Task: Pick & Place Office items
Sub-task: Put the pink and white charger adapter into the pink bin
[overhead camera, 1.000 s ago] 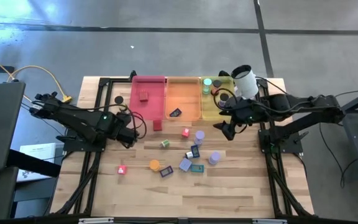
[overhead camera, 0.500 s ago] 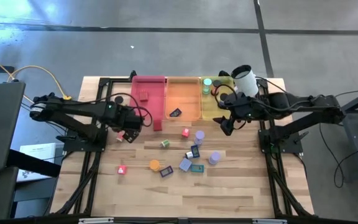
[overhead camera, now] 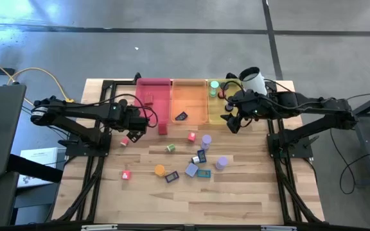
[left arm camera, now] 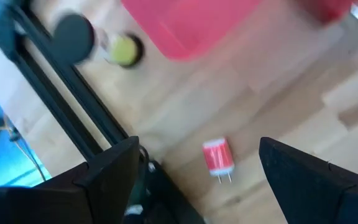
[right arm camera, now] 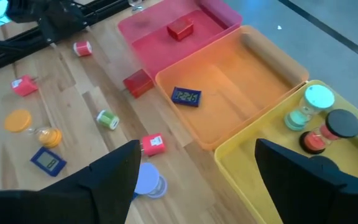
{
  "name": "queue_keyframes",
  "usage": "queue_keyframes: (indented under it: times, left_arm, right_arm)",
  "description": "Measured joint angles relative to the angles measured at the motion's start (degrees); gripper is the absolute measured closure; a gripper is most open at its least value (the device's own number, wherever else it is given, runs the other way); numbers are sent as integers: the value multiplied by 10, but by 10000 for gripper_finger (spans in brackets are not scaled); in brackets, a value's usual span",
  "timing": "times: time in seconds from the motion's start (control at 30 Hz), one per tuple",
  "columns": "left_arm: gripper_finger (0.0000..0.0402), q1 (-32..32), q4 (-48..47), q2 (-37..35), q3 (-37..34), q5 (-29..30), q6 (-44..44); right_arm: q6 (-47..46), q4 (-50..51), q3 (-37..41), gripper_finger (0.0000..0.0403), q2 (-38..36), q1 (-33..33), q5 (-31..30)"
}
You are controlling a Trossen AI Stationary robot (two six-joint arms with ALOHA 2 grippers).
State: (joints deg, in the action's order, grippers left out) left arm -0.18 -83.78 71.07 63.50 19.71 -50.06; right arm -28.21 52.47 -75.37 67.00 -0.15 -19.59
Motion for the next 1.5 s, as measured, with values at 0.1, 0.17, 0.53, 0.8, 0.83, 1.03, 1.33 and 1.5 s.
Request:
queue_keyframes:
  times: [0.1,0.17,0.53,0.8,0.83,1.03,1.33,1.5]
  left_arm:
    - [79,21,13,0,-22,-61,30]
    - [79,30,30,0,-42,-95,41]
    - [79,68,103,0,-132,-159,27]
    - [79,69,164,0,-167,-164,31]
    - [79,69,168,0,-170,-167,31]
    - [79,73,173,0,-199,-179,22]
    - [79,73,223,0,-254,-192,20]
    - [79,73,249,0,-264,-191,20]
  right_arm:
    - [3,0,0,97,0,-9,0]
    - [11,0,0,97,1,-14,0]
    - [16,-2,1,97,29,-15,5]
    - [16,-3,1,97,44,-14,24]
    - [15,-3,1,97,45,-14,28]
    - [13,-9,1,97,49,-14,37]
    - [13,-9,1,97,49,-14,50]
    - [20,-9,1,97,49,-14,48]
